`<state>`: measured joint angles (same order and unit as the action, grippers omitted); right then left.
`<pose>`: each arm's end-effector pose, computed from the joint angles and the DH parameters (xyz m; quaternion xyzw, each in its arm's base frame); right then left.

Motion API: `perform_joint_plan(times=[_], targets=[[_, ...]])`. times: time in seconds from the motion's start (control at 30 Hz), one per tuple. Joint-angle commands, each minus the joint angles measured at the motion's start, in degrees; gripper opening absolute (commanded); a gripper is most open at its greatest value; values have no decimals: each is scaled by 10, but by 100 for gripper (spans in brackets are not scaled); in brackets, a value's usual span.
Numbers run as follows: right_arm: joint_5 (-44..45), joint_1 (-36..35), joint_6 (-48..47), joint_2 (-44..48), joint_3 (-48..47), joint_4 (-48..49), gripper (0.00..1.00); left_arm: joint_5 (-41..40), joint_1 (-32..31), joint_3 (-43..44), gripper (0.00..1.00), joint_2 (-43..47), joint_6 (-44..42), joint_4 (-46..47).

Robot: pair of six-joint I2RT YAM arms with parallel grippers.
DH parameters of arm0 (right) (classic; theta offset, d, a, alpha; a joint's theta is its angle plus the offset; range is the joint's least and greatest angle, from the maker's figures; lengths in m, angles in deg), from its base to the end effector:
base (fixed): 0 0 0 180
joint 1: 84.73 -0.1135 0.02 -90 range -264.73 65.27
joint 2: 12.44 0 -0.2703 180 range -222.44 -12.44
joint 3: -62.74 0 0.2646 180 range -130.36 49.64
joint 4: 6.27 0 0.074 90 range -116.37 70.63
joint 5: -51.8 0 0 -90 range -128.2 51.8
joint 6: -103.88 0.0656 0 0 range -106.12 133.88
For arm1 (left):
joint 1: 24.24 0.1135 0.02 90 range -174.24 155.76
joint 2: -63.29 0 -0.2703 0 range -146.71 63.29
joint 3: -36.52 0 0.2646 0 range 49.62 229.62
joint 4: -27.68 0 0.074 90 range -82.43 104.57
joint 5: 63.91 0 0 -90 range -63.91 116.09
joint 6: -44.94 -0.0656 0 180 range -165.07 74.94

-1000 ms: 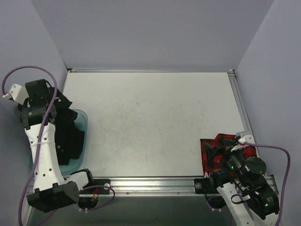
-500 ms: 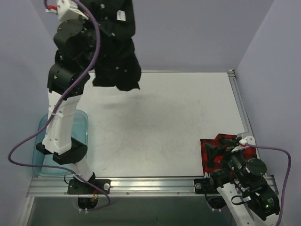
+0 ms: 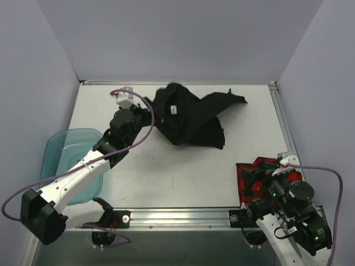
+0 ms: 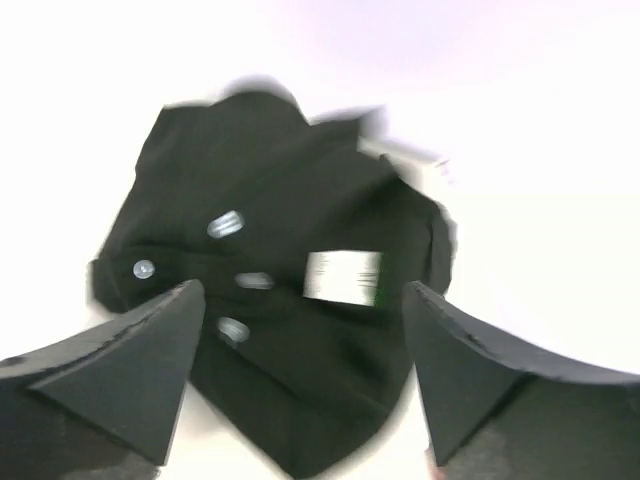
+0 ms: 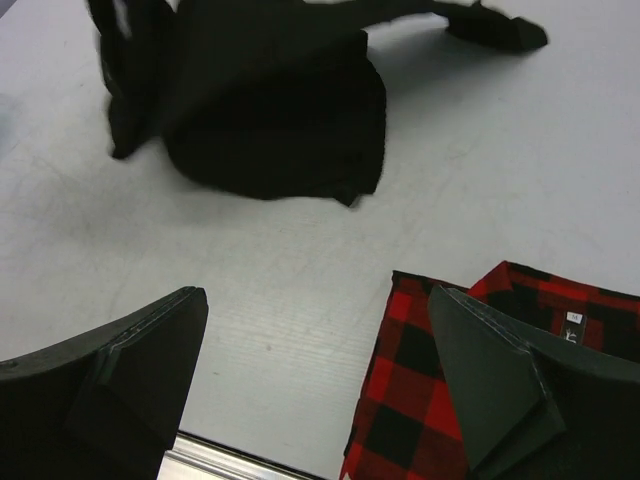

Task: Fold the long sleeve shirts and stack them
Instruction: Move the shirt to the center of the board, then flatten the shirt out

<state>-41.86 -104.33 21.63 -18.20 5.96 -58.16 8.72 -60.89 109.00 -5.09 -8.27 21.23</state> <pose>0.0523 0.0231 0.3442 -0.0958 0.7060 0.1879 0.6761 0.2691 -0.1758 0.3781 -0.1054 0.7131 -0.3220 0.6138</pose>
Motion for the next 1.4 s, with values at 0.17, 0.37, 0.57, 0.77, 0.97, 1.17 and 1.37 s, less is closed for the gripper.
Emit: perform_joint_plan(times=[0.17, 0.37, 0.57, 0.77, 0.97, 1.17, 1.37], targets=[[-110, -4, -12, -121, -65, 6, 100, -27, 59, -237, 98, 299, 108, -194], [-225, -7, 53, -330, -98, 27, 93, 30, 80, -195, 97, 315, 44, -367], [-216, -36, 170, -539, -113, 142, 84, 110, 85, -128, 97, 190, -36, -420], [-207, -53, 335, -724, -109, 391, 68, 58, 91, -124, 97, 162, -101, -409], [-188, -62, 382, -912, -171, 512, 66, 27, 97, -194, 97, 209, -137, -381], [-202, -64, 394, -1028, -235, 554, 57, 21, 129, -196, 97, 249, -136, -368], [-226, -73, 401, -1081, -261, 574, 54, 75, 187, -200, 97, 255, -136, -354]])
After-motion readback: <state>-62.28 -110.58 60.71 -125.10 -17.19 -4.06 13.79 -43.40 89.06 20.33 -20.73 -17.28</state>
